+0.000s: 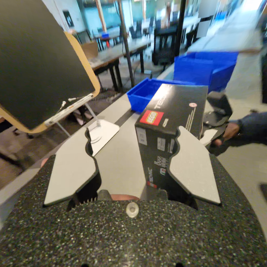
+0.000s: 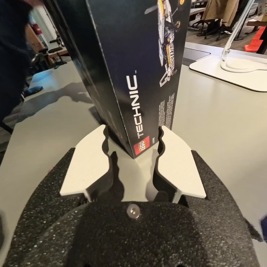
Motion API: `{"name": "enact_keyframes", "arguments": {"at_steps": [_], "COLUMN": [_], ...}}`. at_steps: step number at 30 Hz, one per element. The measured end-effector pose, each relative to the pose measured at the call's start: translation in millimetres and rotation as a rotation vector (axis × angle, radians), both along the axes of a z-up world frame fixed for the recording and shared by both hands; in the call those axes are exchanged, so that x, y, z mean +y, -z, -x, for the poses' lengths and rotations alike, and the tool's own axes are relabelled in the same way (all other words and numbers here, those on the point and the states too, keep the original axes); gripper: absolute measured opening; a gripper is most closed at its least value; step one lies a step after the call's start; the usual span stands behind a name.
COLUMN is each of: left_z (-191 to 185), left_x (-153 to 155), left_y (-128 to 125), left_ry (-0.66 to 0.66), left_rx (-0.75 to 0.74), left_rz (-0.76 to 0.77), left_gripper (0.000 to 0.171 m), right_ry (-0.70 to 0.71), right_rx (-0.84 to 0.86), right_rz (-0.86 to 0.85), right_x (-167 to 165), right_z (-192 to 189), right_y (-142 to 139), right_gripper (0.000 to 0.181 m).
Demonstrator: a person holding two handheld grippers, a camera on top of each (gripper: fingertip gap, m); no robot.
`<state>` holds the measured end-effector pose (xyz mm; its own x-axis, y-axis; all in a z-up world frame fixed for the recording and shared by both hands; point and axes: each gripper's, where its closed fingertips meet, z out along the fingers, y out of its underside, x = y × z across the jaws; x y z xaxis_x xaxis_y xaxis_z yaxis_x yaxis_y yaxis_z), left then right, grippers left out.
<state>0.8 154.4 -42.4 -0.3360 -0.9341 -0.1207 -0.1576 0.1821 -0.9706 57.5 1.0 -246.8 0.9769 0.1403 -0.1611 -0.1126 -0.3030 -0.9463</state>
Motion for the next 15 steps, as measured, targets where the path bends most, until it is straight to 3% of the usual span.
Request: {"name": "enact_keyframes", "arguments": {"at_steps": [4,9,15], "left_z": [-27,-60,-65], "left_x": [-39,-81,-104], "left_y": [-27,0,5], "left_ry": [0.065,0.193,0.313], "left_rx": [0.189,0.487,0.586], "left_rz": [-0.238,-0.430,-0.394], "left_gripper": [0.110,0.108,0.102], "right_ry": [-0.011,-0.018,-0.029], "right_rx": [0.000,-0.008,-0.008], "right_rz": [0.008,0.013,0.018], "right_x": [0,0,-1], "right_z": [2,3,5], "right_y": [1,2,3], "right_gripper": [0.067,0.066,0.066]}}
